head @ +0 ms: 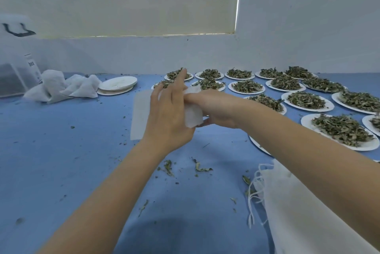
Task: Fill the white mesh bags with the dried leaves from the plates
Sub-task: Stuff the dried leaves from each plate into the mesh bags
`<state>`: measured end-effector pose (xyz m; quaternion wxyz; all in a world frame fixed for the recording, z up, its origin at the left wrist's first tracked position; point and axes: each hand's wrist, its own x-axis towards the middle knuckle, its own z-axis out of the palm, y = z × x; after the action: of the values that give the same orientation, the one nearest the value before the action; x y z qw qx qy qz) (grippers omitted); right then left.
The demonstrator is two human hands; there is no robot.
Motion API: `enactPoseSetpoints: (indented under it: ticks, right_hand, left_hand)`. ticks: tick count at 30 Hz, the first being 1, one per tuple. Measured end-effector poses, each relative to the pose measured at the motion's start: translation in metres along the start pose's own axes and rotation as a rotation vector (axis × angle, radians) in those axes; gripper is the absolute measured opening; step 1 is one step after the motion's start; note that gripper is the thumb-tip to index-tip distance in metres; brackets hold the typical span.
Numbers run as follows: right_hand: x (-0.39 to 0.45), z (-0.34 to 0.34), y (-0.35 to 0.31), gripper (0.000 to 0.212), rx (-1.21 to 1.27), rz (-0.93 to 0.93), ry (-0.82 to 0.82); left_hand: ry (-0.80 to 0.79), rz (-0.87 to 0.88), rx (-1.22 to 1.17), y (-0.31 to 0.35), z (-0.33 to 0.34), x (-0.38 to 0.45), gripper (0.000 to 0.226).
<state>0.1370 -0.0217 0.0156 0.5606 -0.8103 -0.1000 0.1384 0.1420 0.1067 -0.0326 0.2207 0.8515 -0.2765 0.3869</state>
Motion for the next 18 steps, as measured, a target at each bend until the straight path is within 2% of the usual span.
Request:
enactPoseSetpoints:
  ticks: [3, 6, 9, 14, 18]
  right_hand:
    - [0.004, -0.003, -0.002, 0.030, -0.101, -0.002, 0.041]
    - [0.010, -0.003, 0.000, 0.040, -0.250, -0.174, 0.261]
    - [0.020, 0.002, -0.003, 0.024, -0.183, -0.278, 0.344]
    - [0.046, 0.010, -0.011, 0.020, 0.043, -0.146, 0.173]
    - [0.067, 0.017, -0.011, 0.016, 0.038, -0.024, -0.029]
  left_hand:
    - [-0.058, -0.008, 0.086, -0.012, -0.004, 0.001, 0.084]
    - [-0.062, -0.036, 0.196, -0.022, -0.005, 0.002, 0.076]
    - [-0.042, -0.042, 0.287, -0.031, -0.003, 0.006, 0.061]
    - [0.011, 0.041, 0.343, -0.049, 0.000, 0.011, 0.048]
    - [-0.087, 0.019, 0.317, -0.069, 0.005, 0.011, 0.064]
